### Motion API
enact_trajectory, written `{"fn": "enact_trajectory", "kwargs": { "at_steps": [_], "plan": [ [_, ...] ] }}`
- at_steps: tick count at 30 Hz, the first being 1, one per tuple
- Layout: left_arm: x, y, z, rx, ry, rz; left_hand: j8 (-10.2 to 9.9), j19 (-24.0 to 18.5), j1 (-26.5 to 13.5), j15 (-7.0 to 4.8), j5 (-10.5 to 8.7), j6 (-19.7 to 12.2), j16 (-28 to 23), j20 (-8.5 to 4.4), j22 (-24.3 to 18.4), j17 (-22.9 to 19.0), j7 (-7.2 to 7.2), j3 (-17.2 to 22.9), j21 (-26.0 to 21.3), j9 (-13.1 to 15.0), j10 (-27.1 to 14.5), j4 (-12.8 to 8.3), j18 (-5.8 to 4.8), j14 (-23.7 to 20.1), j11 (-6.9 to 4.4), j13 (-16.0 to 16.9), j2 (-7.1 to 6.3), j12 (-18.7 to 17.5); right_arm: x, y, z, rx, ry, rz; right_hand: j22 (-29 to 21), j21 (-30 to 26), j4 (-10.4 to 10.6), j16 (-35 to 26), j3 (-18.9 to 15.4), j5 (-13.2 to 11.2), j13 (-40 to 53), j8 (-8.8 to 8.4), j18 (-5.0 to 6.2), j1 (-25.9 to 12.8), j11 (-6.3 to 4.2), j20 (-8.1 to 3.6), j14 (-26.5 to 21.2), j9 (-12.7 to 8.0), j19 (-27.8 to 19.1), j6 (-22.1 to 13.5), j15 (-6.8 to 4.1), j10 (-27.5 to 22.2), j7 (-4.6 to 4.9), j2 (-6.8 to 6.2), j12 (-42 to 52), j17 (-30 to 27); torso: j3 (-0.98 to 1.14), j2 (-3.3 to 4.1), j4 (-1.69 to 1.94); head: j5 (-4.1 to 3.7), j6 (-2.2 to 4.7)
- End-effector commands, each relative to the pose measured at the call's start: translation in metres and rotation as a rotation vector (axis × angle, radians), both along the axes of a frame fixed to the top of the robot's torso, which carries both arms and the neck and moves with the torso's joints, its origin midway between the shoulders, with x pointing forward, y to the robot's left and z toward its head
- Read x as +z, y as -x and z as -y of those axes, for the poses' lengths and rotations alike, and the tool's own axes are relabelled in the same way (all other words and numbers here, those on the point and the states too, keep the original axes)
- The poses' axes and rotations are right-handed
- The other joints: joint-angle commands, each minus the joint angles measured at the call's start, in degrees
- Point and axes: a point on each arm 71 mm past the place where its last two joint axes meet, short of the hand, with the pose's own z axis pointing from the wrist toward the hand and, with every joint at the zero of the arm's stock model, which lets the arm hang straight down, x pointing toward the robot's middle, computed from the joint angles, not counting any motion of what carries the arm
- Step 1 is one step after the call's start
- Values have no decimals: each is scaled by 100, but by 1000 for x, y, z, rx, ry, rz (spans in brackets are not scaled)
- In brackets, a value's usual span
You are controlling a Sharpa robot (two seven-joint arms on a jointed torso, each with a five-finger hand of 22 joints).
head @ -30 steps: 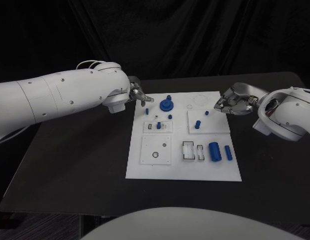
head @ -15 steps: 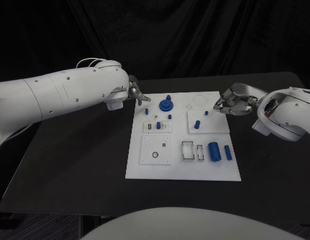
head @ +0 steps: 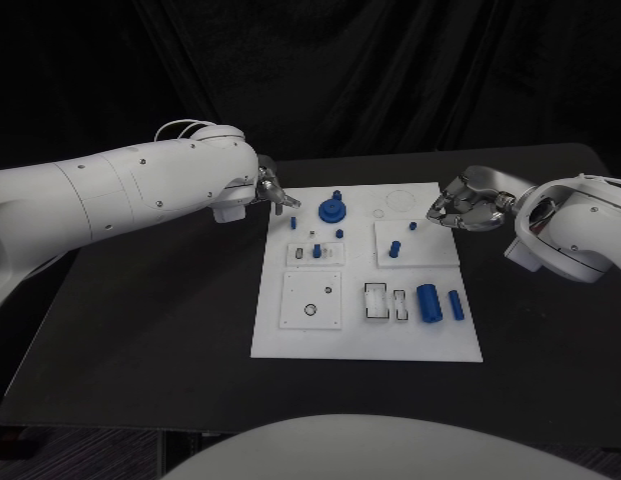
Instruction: Assemble the parts on the task board
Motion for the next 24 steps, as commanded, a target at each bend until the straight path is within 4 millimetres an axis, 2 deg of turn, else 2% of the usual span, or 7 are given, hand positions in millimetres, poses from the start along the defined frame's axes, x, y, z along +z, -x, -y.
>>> {"fn": "enact_trajectory", "kwargs": {
  "at_steps": [1, 8, 15, 18, 24],
  "plan": [
    [-4, 1, 3, -41, 3, -14, -67, 613, 54, 67, -28, -69, 38, 50, 1510, 1509, 3, -50, 17, -37, 590, -3, -79, 606, 53, 1509, 38, 20, -1, 0, 1, -13, 3, -1, 1009, -36, 9, -24, 36, 27, 1327, -29, 105, 37, 34, 13, 451, 6, -36, 1, 40, 365, 18, 21, -20, 1168, 3, -6, 1, 11, 0],
    [-11, 2, 4, -49, 8, -24, -125, 613, 47, 82, -31, -87, 38, 67, 1510, 1509, 20, -72, 17, -79, 590, 1, -79, 606, 69, 1509, 52, 20, -1, 0, 2, -15, 4, -2, 1009, -36, 9, -24, 36, 27, 1327, -29, 105, 37, 34, 13, 451, 6, -36, 1, 40, 365, 18, 21, -20, 1168, -2, -7, -2, 37, 0],
    [-15, 2, 5, -56, 13, -31, -275, 613, 44, 113, -27, -92, 38, 105, 1510, 1509, 54, -118, 17, -220, 590, 0, -79, 606, 100, 1509, 88, 20, -1, 0, 2, -13, 5, -4, 1009, -36, 9, -24, 36, 27, 1327, -29, 105, 37, 34, 13, 451, 6, -36, 1, 40, 365, 18, 21, -20, 1168, -3, -3, 5, 6, 0],
    [-16, 2, 6, -59, 17, -31, -300, 613, 44, 117, -26, -88, 38, 111, 1510, 1509, 58, -127, 17, -248, 590, 0, -79, 606, 105, 1509, 94, 20, -1, 0, 2, -14, 6, -5, 1008, -40, 3, -23, 42, 30, 1327, -30, 106, 40, 33, 13, 451, 8, -37, 0, 39, 366, 19, 22, -20, 1169, -4, -7, 14, -6, 0],
    [-17, 3, 7, -64, 20, -34, -314, 613, 44, 120, -25, -83, 38, 115, 1510, 1509, 61, -131, 17, -264, 590, 0, -79, 606, 108, 1509, 98, 20, -1, 0, 2, -14, 6, -5, 1008, -40, 3, -23, 42, 30, 1327, -30, 106, 40, 33, 13, 451, 8, -37, 0, 39, 366, 19, 22, -20, 1169, 0, -6, 5, -6, 0]
  ]
}}
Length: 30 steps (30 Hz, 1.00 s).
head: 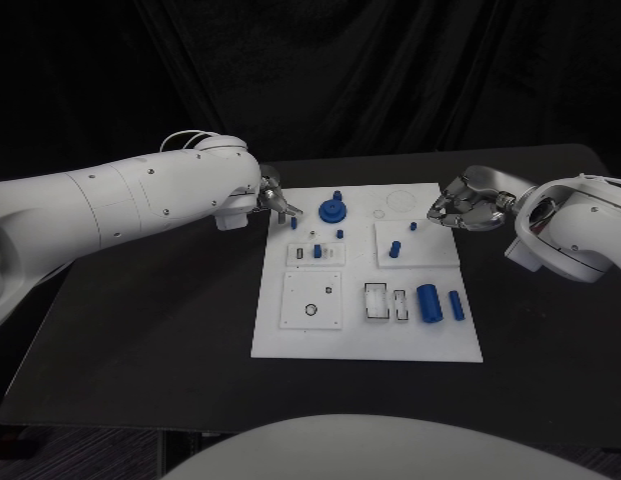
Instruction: Assemble the parts on the task board
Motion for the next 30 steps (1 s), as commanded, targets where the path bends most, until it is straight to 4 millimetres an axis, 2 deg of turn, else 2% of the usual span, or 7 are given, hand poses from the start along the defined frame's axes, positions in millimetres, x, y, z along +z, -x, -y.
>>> {"fn": "enact_trajectory", "kwargs": {
  "at_steps": [1, 20, 23, 25, 30],
  "plan": [
    [-1, 1, 4, -31, 9, -5, -30, 591, -2, 39, -25, -12, 38, 53, 1510, 1509, 32, -38, 17, -18, 611, 0, -80, 605, 49, 1509, 53, 20, -1, 0, 1, -12, 5, -5, 1009, -40, 3, -23, 42, 30, 1327, -30, 106, 40, 33, 13, 451, 9, -37, 0, 39, 366, 18, 22, -20, 1169, 2, 1, -4, -8, 0],
    [-5, 2, 8, -43, 4, -25, -296, 591, 108, 99, 107, -68, 38, 129, 1510, 1509, 103, -81, 17, -267, 611, -29, -80, 605, 115, 1509, 102, 20, -2, 0, 0, -10, 8, -10, 1009, -40, 3, -23, 42, 30, 1327, -30, 106, 40, 33, 13, 451, 9, -37, 0, 39, 366, 18, 22, -20, 1169, 4, -1, -8, -1, 0],
    [-6, 2, 8, -44, 2, -29, -327, 591, 155, 112, 176, -71, 38, 145, 1510, 1509, 112, -73, 17, -297, 611, -51, -80, 605, 125, 1509, 112, 20, -2, 0, 0, -9, 8, -10, 1009, -40, 3, -23, 42, 30, 1327, -30, 106, 40, 33, 13, 451, 9, -37, 0, 39, 366, 18, 22, -20, 1169, 3, 0, -5, -9, 0],
    [-7, 2, 9, -45, 0, -31, -358, 591, 248, 120, 344, -56, 38, 161, 1510, 1509, 115, -46, 17, -331, 611, -102, -80, 605, 131, 1509, 119, 20, -2, 0, 0, -9, 8, -10, 1009, -40, 3, -23, 42, 30, 1327, -30, 106, 40, 33, 13, 451, 9, -37, 0, 39, 366, 18, 22, -20, 1169, 3, 0, -2, -8, 0],
    [-8, 2, 10, -43, -4, -37, -386, 591, 351, 122, 500, -41, 38, 170, 1510, 1509, 110, -7, 17, -360, 611, -161, -80, 605, 129, 1509, 122, 20, -2, 0, -1, -7, 9, -11, 1009, -40, 3, -23, 42, 30, 1327, -30, 106, 40, 33, 13, 451, 9, -37, 0, 39, 366, 18, 22, -20, 1169, 4, 0, -2, -13, 0]
  ]
}}
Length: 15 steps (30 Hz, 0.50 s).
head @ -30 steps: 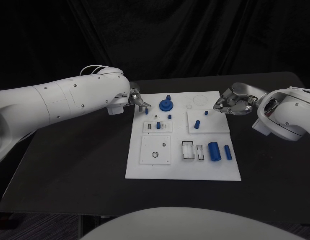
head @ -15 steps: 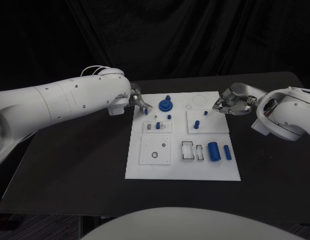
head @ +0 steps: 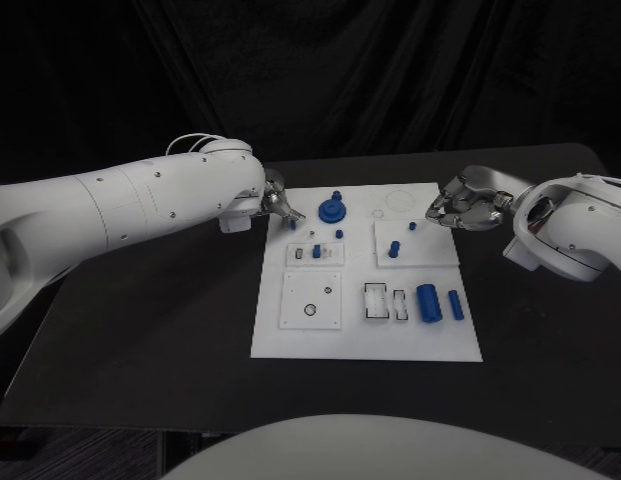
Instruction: Assemble the parts on the task board
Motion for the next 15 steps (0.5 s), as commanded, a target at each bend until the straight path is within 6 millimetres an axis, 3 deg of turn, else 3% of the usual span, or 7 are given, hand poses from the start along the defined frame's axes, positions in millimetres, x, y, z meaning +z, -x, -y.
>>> {"fn": "enact_trajectory", "kwargs": {
  "at_steps": [1, 15],
  "plan": [
    [-3, 1, 1, -17, -5, -15, -27, 591, 70, 40, 60, 19, 38, 48, 1510, 1509, 6, 2, 17, -12, 596, -44, -79, 606, 32, 1509, 0, 20, -2, 0, 1, -10, 8, -11, 1010, -40, 3, -23, 42, 30, 1327, -30, 106, 40, 33, 13, 451, 6, -37, 0, 39, 366, 18, 22, -20, 1169, 0, 2, -1, 7, 0],
    [-3, 0, 3, -13, 0, -6, -32, 591, 92, 40, 121, 37, 38, 50, 1510, 1509, 6, 12, 17, -20, 596, -52, -79, 606, 32, 1509, -3, 20, -2, 0, 1, -10, 11, -15, 1010, -40, 3, -23, 42, 30, 1327, -30, 106, 40, 33, 13, 451, 6, -37, 0, 39, 366, 18, 22, -20, 1169, -2, 3, -2, 14, 0]
  ]
}}
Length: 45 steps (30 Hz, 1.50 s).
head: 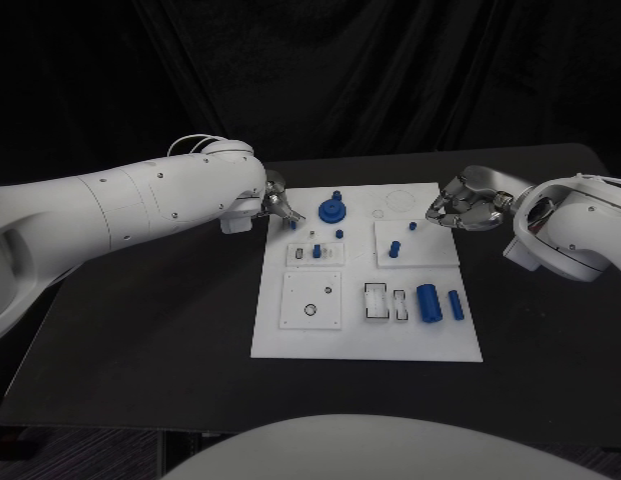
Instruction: Assemble the parts on the task board
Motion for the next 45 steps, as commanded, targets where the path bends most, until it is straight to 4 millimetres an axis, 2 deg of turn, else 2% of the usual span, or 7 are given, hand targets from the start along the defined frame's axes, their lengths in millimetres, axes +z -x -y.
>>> {"fn": "enact_trajectory", "kwargs": {
  "at_steps": [1, 12, 29, 38, 45],
  "plan": [
    [-1, 0, 2, -14, 4, 1, -13, 591, 51, 40, 3, 59, 38, 51, 1510, 1509, 2, -15, 17, 4, 596, -30, -79, 606, 31, 1508, -24, 20, -2, 0, 1, -11, 10, -14, 1008, -40, 3, -23, 42, 30, 1327, -30, 106, 40, 33, 13, 451, 6, -37, 0, 39, 366, 18, 22, -20, 1169, -2, -1, 0, 6, 0],
    [-1, -1, 2, -13, 12, 10, -3, 467, 32, 50, -100, 2, 38, 58, 1468, 1509, 18, -47, 31, 59, 596, -7, -48, 606, 44, 1508, -50, 20, -3, 0, 0, -10, 14, -20, 1005, -51, -3, -32, 54, 31, 1320, -31, 108, 35, 34, 12, 448, 12, -41, -2, 39, 357, 20, 25, -26, 1160, -1, 1, 3, 3, 0],
    [-2, -2, 2, -9, 13, 13, 38, 233, 100, 77, -49, -78, 38, 86, 1387, 1509, 36, -18, 40, 165, 596, -42, 9, 606, 67, 1508, -24, 20, -3, 0, 0, -9, 19, -29, 1002, -60, -4, -38, 57, 31, 1320, -34, 110, 33, 35, 13, 446, 13, -44, -8, 39, 357, 22, 26, -26, 1154, 1, 0, 0, -6, 0],
    [-3, -2, 3, -11, 10, 7, 66, 132, 183, 85, 144, -121, 38, 98, 1348, 1509, 34, 43, 28, 233, 596, -96, 33, 606, 70, 1508, -13, 20, -3, 0, -1, -5, 14, -22, 1001, -65, -5, -35, 60, 32, 1321, -36, 111, 32, 35, 13, 447, 13, -46, -12, 39, 359, 22, 28, -24, 1157, -1, 1, 2, -2, 0],
    [-4, -2, 2, -11, 10, 4, 84, 86, 276, 82, 594, -150, 38, 97, 1327, 1509, 21, 182, 8, 287, 596, -164, 45, 606, 62, 1508, -35, 20, -3, 0, 0, -4, 16, -25, 1001, -67, -7, -36, 62, 32, 1321, -37, 112, 34, 35, 13, 447, 13, -47, -14, 40, 359, 23, 28, -24, 1156, -1, 0, 1, 1, 0]
  ]
}}
